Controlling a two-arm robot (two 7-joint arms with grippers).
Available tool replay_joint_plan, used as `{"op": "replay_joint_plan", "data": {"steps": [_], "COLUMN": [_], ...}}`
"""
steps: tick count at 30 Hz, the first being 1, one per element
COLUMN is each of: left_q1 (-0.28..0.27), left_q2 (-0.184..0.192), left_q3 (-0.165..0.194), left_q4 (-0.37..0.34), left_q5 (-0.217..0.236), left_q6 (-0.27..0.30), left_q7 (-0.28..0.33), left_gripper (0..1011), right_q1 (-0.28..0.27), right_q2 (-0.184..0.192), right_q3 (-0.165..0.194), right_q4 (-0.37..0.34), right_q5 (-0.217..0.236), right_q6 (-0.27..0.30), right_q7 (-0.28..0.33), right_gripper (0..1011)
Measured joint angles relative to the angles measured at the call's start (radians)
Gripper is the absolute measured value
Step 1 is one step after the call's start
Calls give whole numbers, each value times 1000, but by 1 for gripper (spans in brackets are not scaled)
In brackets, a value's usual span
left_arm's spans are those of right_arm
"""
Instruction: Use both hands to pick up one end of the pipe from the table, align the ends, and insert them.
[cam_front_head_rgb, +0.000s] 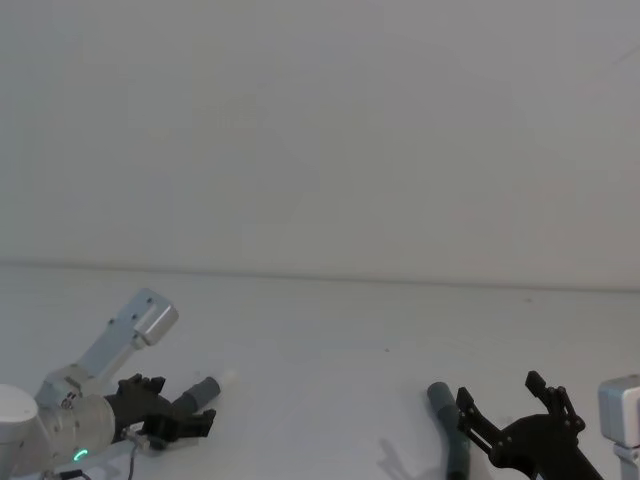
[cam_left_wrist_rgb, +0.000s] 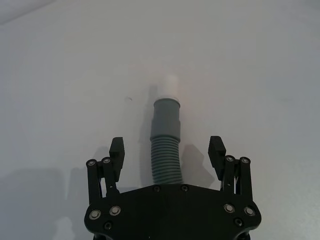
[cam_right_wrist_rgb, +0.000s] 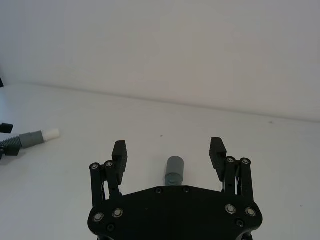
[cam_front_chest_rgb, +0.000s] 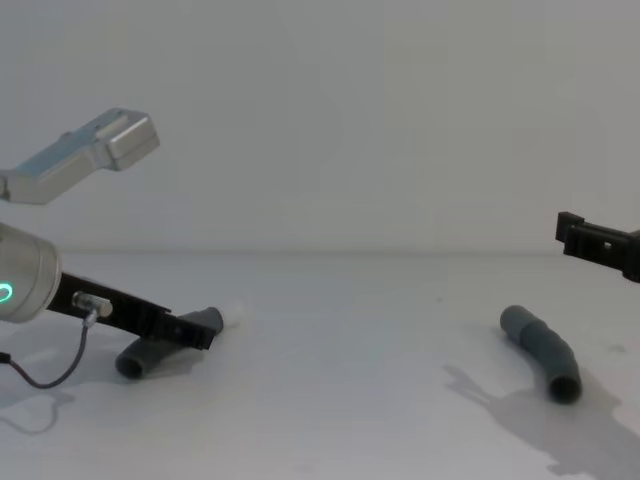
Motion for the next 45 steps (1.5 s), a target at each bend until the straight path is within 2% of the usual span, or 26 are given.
{"op": "replay_joint_plan", "data": {"steps": [10, 19, 32, 45], "left_q1": [-19, -25, -29, -60], "left_q2": [-18, -39, -57, -61], "left_q3": [3, -6, -19, -10], "left_q4": [43, 76, 97, 123], "left_q5": [21, 21, 16, 29], "left_q6": [-73, -106, -89, -49], "left_q7": [-7, -15, -21, -45], "left_gripper": [1001, 1001, 1001, 1001], "right_q1": [0, 0, 0, 0], "right_q2": [0, 0, 0, 0], "right_q3": [0, 0, 0, 0], "right_q4": [0, 0, 0, 0], "right_q5": [0, 0, 0, 0], "right_q6": [0, 0, 0, 0], "right_q7": [0, 0, 0, 0], "right_gripper": [1004, 1004, 1004, 1004]}}
